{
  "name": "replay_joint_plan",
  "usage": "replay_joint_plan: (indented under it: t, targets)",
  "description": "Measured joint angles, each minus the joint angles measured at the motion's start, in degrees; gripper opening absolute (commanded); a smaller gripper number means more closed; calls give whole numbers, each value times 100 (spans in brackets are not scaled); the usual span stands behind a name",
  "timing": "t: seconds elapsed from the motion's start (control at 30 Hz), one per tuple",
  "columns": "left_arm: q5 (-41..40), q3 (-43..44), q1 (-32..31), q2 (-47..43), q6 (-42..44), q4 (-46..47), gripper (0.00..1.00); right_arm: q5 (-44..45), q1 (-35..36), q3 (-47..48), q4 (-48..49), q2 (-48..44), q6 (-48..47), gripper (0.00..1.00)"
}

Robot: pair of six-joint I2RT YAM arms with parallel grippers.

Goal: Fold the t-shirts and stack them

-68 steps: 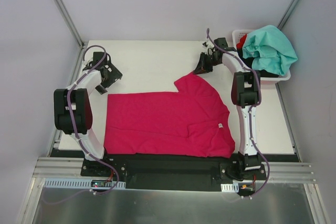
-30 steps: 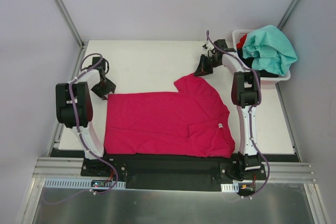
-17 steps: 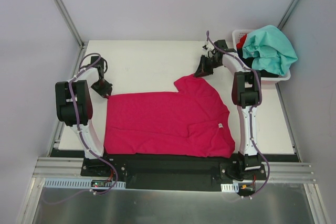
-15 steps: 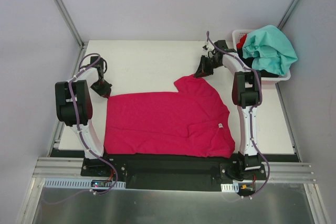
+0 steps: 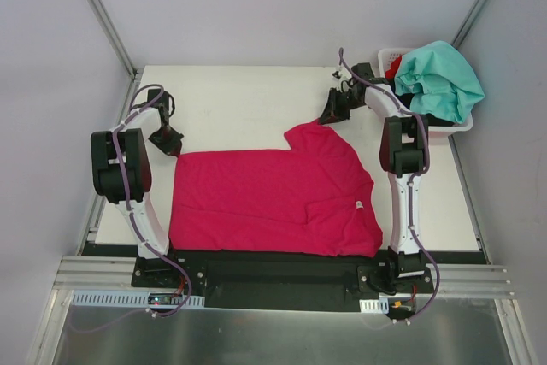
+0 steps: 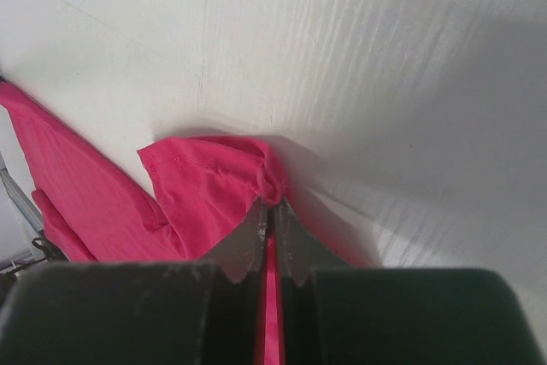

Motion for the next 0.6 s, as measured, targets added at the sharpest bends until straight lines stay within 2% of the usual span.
replay_joint_plan:
  t: [0.23, 0.6]
  targets:
    - [61, 195, 0, 129, 0, -22, 0, 4, -33, 59, 15, 2, -15, 1]
    - [258, 942, 0, 645, 2, -79, 0, -7, -35, 1036, -46, 63, -37, 1]
